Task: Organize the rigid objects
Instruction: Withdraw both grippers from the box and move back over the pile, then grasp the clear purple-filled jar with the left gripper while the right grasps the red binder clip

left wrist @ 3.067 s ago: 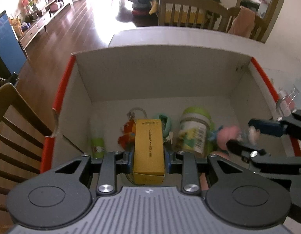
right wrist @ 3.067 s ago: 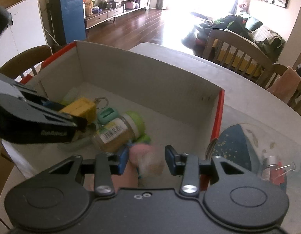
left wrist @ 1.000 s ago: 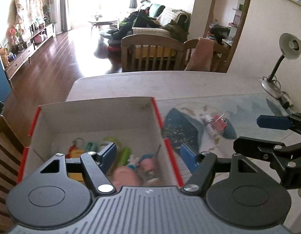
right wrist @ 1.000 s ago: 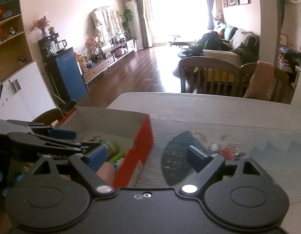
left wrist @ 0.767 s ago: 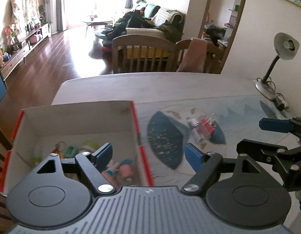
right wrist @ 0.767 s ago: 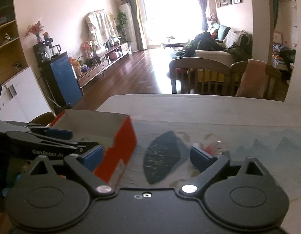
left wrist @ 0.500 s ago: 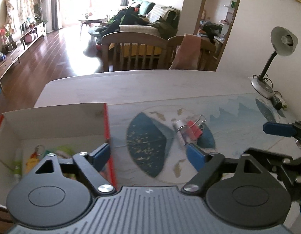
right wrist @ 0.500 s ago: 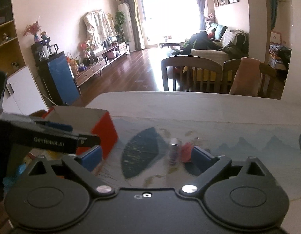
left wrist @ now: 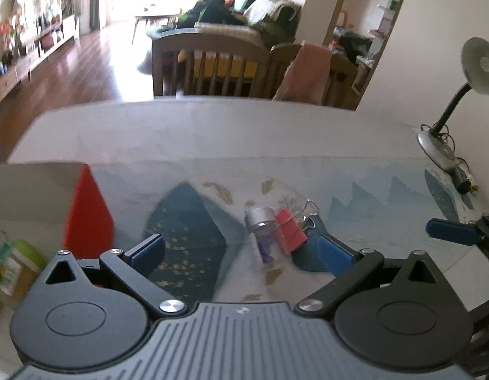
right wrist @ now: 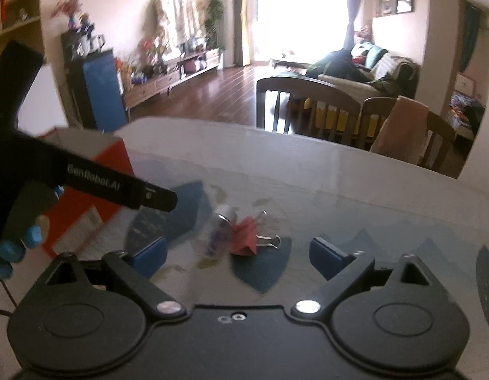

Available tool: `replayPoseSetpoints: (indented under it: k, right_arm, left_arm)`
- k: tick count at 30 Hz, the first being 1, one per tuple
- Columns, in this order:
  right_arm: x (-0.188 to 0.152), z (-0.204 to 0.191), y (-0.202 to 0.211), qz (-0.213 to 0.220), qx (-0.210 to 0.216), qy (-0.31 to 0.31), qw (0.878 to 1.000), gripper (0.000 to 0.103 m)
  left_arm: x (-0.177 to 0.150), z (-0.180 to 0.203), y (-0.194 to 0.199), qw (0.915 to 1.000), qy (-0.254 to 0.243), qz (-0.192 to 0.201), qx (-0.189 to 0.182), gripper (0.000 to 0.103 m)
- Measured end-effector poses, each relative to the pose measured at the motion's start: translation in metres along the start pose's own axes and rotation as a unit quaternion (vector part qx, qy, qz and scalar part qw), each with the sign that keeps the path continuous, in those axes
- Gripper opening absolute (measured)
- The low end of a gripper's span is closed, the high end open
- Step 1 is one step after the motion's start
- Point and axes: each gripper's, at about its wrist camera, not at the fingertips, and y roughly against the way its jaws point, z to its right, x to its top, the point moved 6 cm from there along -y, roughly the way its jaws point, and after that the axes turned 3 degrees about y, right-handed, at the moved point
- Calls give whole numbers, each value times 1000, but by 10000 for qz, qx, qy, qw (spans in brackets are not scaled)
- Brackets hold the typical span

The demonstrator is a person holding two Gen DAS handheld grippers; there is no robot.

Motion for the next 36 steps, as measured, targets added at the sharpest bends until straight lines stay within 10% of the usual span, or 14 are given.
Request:
replayPoseSetpoints:
  k: [21, 36]
  right_arm:
    - [-25, 27, -87, -597, 728, 1067, 9898, 89]
    - [-10, 18, -127, -523, 1264, 2028, 9696, 80]
  left_arm:
    - [-12, 8, -102, 9947, 377, -480, 833, 103]
    - [-8, 6, -122, 9961, 254, -407, 736, 95]
